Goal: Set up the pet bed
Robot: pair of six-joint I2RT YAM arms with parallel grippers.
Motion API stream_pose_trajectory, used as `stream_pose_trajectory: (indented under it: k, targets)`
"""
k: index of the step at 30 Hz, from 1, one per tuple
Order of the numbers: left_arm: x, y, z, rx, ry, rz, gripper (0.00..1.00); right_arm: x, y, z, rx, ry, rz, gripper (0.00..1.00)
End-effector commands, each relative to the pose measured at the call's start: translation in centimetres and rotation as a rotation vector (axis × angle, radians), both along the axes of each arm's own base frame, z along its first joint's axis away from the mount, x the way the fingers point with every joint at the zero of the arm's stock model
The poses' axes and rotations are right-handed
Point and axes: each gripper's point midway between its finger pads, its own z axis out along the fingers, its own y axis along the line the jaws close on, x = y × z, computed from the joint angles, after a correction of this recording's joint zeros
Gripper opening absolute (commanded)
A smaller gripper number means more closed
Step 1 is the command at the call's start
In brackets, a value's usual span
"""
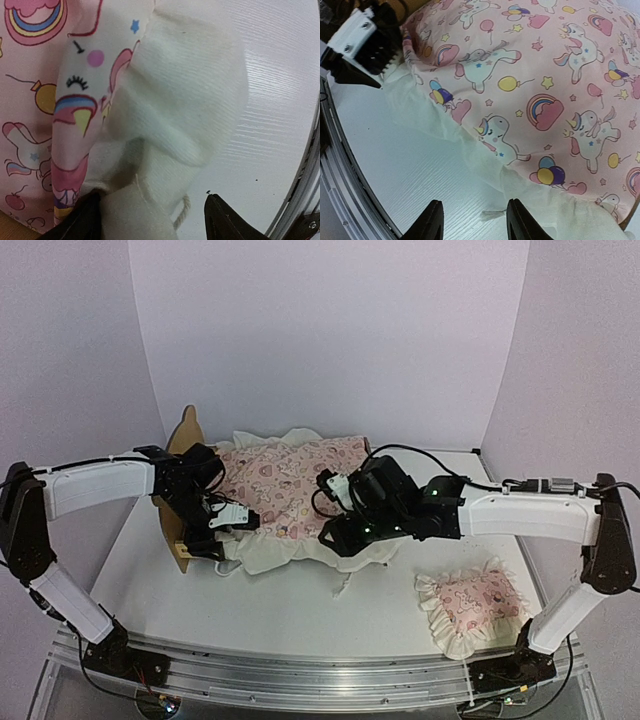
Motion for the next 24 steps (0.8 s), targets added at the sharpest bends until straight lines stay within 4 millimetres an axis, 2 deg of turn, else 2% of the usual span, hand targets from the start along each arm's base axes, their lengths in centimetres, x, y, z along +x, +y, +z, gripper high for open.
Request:
stream_pose_trajectory:
  k: [1, 5, 11, 16, 17, 19, 24]
  targets:
    - [1.8, -0.1, -1.8, 0.02, -0.009, 0.074, 0.71, -1.8, 2.5, 0.6, 0.093, -0.004, 0.116, 0.45]
    - [1.4, -0.3, -2.8, 0.01, 0.019, 0.081, 0.68, -2.9, 3.4, -0.4, 0.105, 0.031, 0.156, 0.44]
    - [0.0, 0.1, -4.4, 0.022, 0.083, 0.096, 0.36, -4.2, 5.2, -1.7, 0.121, 0.039, 0.225, 0.44]
    - [-0.7, -0.1, -4.6, 0.014, 0.14, 0.12, 0.08, -5.7, 7.7, -2.0, 0.176, -0.103, 0.326, 0.43]
    - [-0.6, -0.3, -4.2, 0.007, 0.144, 0.126, 0.03, -5.8, 8.1, -1.9, 0.19, -0.137, 0.333, 0.43]
    - [-0.5, -0.9, -3.0, -0.011, 0.166, 0.143, 0.0, -5.8, 8.8, -2.2, 0.193, -0.186, 0.344, 0.44]
    - [1.0, -3.7, 2.8, -0.12, 0.206, 0.207, 0.0, -6.4, 11.8, -2.3, 0.205, -0.35, 0.433, 0.45]
